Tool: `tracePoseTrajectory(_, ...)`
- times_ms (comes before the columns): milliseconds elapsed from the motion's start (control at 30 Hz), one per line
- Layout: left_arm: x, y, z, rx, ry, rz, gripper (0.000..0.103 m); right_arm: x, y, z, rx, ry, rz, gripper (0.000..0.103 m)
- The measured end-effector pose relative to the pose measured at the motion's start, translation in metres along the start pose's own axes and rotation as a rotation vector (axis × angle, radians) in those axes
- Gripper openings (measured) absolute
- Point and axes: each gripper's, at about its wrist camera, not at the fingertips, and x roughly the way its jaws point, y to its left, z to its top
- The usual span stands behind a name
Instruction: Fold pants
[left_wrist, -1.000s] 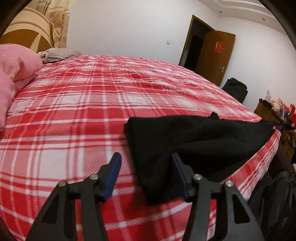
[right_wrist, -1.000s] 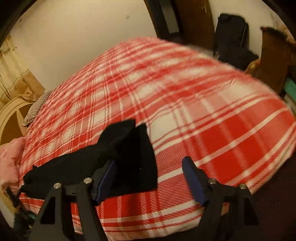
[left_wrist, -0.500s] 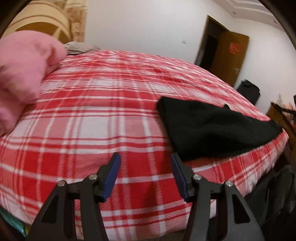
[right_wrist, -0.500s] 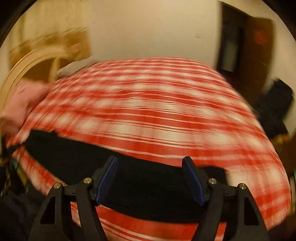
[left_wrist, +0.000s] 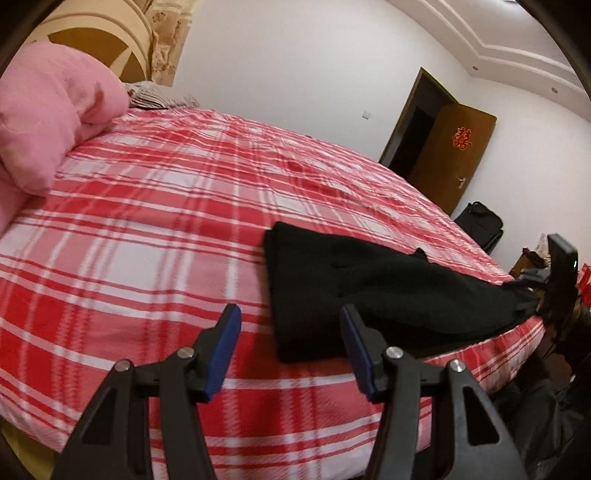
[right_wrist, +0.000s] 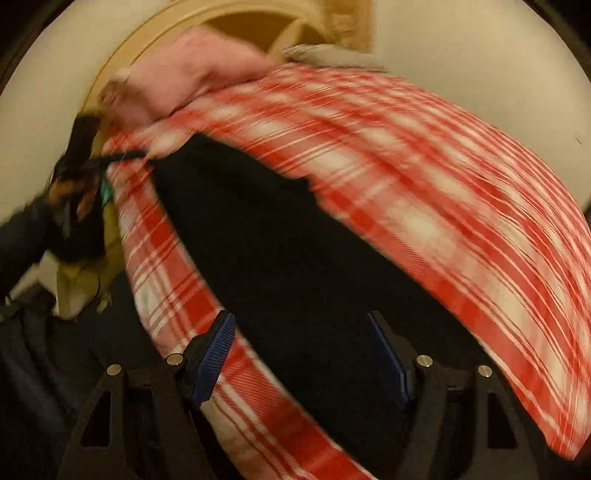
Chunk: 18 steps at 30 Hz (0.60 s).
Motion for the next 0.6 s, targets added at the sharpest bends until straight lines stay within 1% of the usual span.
tracePoseTrajectory(100, 0.004, -0.008, -0.003, 0.008, 0.005, 0.003, 0.058, 0.016, 0.018, 0.000, -0.043, 0.028, 0.035, 0.072)
tracePoseTrajectory(167, 0.009, -0.011, -0.004, 0.007, 0.009, 0.005, 0.058, 0.023, 0.028, -0.004, -0.091, 0.037, 0.012, 0.064)
tracePoseTrajectory(233, 0.010, -0.010, -0.004, 0.000, 0.009, 0.006, 0.059, 0.032, 0.035, -0.005, -0.121, 0.050, -0.020, 0.049)
tracePoseTrajectory(267, 0.011, -0.009, -0.003, -0.009, 0.009, 0.004, 0.062, 0.034, 0.035, -0.006, -0.128, 0.054, -0.033, 0.047)
tracePoseTrajectory(300, 0.012, -0.008, -0.003, -0.017, 0.008, 0.005, 0.063, 0.034, 0.034, -0.007, -0.125, 0.054, -0.039, 0.047)
tracePoseTrajectory(433, 0.012, -0.009, -0.003, -0.021, 0.002, -0.001, 0.064, 0.044, 0.033, -0.005, -0.128, 0.058, -0.051, 0.045)
tracePoseTrajectory(467, 0.013, -0.010, -0.003, -0.022, 0.002, -0.002, 0.064, 0.047, 0.034, -0.005, -0.133, 0.064, -0.056, 0.042)
tracePoseTrajectory(500, 0.013, -0.010, -0.003, -0.021, 0.002, -0.002, 0.064, 0.051, 0.034, -0.005, -0.134, 0.075, -0.064, 0.029)
tracePoseTrajectory(533, 0.013, -0.011, -0.003, -0.020, 0.002, -0.001, 0.064, 0.053, 0.032, -0.006, -0.118, 0.078, -0.064, 0.022)
tracePoseTrajectory(567, 0.013, -0.012, -0.002, -0.016, 0.002, 0.001, 0.064, 0.053, 0.030, -0.006, -0.105, 0.074, -0.053, 0.020)
tracePoseTrajectory(600, 0.013, -0.012, -0.001, -0.015, 0.002, 0.002, 0.064, 0.051, 0.028, -0.006, -0.091, 0.073, -0.036, 0.012)
